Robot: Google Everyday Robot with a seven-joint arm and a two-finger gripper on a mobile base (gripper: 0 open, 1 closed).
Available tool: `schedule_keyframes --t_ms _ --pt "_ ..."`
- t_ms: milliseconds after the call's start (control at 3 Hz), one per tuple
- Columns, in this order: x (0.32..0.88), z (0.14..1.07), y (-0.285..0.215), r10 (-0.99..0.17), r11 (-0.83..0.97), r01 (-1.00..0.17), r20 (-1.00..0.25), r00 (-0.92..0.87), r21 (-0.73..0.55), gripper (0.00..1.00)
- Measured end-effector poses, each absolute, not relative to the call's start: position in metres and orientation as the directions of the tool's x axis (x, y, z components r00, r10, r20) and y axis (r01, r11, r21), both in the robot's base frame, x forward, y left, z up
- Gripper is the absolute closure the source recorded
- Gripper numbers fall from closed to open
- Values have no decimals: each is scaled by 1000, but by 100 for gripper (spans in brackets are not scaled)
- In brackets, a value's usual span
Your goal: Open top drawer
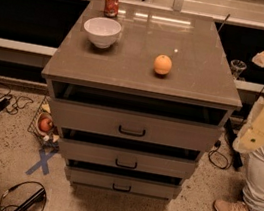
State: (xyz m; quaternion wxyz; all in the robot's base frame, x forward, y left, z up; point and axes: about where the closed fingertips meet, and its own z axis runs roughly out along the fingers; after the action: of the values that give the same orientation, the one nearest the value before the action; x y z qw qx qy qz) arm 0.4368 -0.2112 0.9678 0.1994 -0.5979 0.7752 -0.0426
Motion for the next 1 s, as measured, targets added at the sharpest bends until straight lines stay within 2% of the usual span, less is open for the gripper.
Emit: schedule_keyframes --t_ms 333,667,1000 --pt "403 925 -189 -943 227 -899 -315 -108 -373 0" --pt "400 865 -176 -940 200 -902 -335 -66 -383 0" --pt "444 802 -166 -903 250 -878 -426 -59 -407 0"
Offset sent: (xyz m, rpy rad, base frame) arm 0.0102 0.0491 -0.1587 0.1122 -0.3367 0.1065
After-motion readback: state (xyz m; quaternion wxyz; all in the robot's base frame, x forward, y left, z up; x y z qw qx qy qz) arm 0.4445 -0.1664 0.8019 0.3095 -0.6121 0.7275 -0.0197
